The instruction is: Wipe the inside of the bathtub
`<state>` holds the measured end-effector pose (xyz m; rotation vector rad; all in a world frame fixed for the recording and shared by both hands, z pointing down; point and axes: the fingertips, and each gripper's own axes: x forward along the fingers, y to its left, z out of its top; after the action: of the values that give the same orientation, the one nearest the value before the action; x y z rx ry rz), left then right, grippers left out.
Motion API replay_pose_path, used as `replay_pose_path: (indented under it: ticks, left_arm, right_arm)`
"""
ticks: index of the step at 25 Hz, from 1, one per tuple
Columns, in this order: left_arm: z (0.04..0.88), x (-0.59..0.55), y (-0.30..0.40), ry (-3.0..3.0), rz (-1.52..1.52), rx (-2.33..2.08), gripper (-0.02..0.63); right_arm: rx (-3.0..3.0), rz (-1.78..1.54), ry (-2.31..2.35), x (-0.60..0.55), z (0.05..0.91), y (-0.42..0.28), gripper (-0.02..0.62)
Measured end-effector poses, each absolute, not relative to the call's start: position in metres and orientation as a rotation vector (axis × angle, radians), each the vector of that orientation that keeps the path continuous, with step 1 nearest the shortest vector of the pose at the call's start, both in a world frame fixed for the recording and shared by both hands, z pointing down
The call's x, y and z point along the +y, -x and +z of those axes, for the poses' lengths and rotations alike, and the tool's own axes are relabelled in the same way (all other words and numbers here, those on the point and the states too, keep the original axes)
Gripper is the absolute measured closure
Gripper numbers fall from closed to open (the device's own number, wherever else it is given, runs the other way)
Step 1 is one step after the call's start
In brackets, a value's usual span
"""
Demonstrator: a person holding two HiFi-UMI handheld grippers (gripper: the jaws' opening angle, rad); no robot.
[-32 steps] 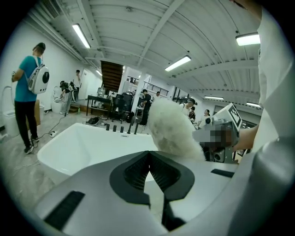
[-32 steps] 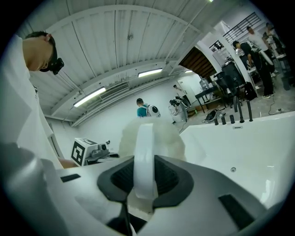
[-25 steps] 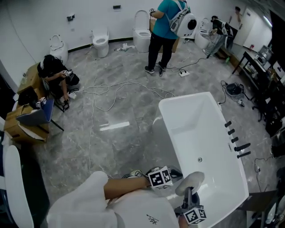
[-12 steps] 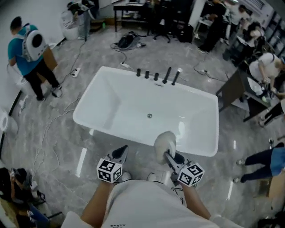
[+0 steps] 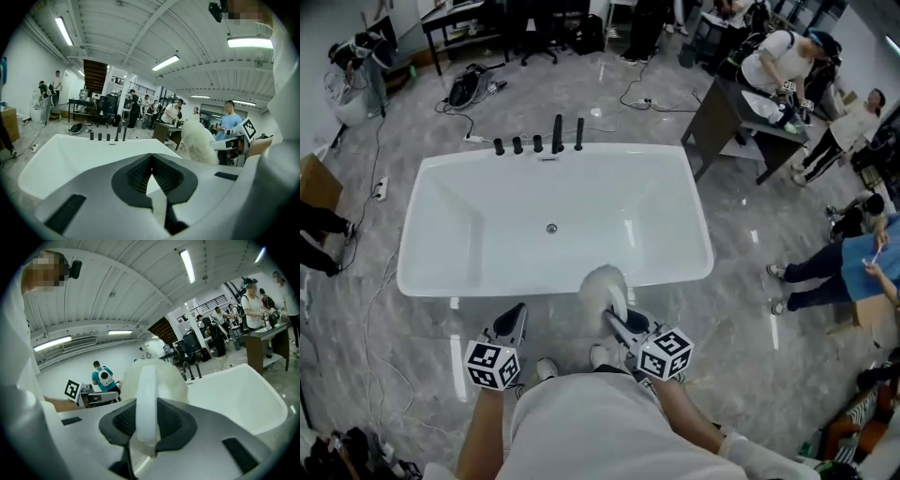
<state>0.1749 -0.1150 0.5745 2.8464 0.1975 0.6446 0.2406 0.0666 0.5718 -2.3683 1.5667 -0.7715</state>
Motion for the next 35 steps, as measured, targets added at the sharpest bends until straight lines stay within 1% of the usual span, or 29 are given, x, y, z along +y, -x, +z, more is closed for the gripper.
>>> replay_pose_path:
  ticks: [2,6,7,8,10,12,16,21,24,31,35]
  left_arm:
    - [0.569,-0.135,-0.152,-2.832,0.689,0.170,0.594]
    - [0.556,-0.203,-0.047,-2.777,0.810,-0.031,0.594]
    - [0.557,-0.211,-0.033,-2.771,0.824,-0.045,0.594]
    - [0.559,-0.214,-0.025,-2.768,0.830,-0.041,0.595]
    - [0.566,-0.215,-0.021,-2.772,0.828,0.000,0.594]
    - [0.574,-0.212,-0.024,-2.778,0.818,0.061,0.594]
    - [0.591,-0.206,-0.032,-2.789,0.793,0.187,0.594]
    - [0.610,-0.206,-0.030,-2.790,0.776,0.312,0.594]
    - [0.621,-0.210,-0.023,-2.788,0.773,0.377,0.594]
    - [0.649,-0.219,-0.005,-2.778,0.765,0.526,0.594]
    - [0.649,-0.211,-0.017,-2.769,0.728,0.593,0.594]
  right_arm:
    - [1.602,-0.807,2.310,0.034,0.570,-0.219,0.503]
    - [1.807,-0.926,2.074,-0.057,0.559,-0.133,0.503]
    - [1.827,-0.933,2.067,-0.057,0.559,-0.132,0.505]
    - [1.799,-0.913,2.110,-0.047,0.561,-0.149,0.503]
    - [1.647,-0.829,2.247,-0.015,0.572,-0.206,0.503]
    - [1.547,-0.806,2.298,0.020,0.592,-0.234,0.503]
    - [1.598,-0.899,2.314,0.058,0.632,-0.223,0.503]
    - [1.552,-0.757,2.401,0.036,0.601,-0.217,0.503]
    - [1.402,-0.736,2.435,0.016,0.584,-0.192,0.503]
    - [1.271,-0.754,2.432,-0.024,0.569,-0.081,0.503]
    - [1.214,-0.777,2.477,-0.026,0.566,-0.063,0.503]
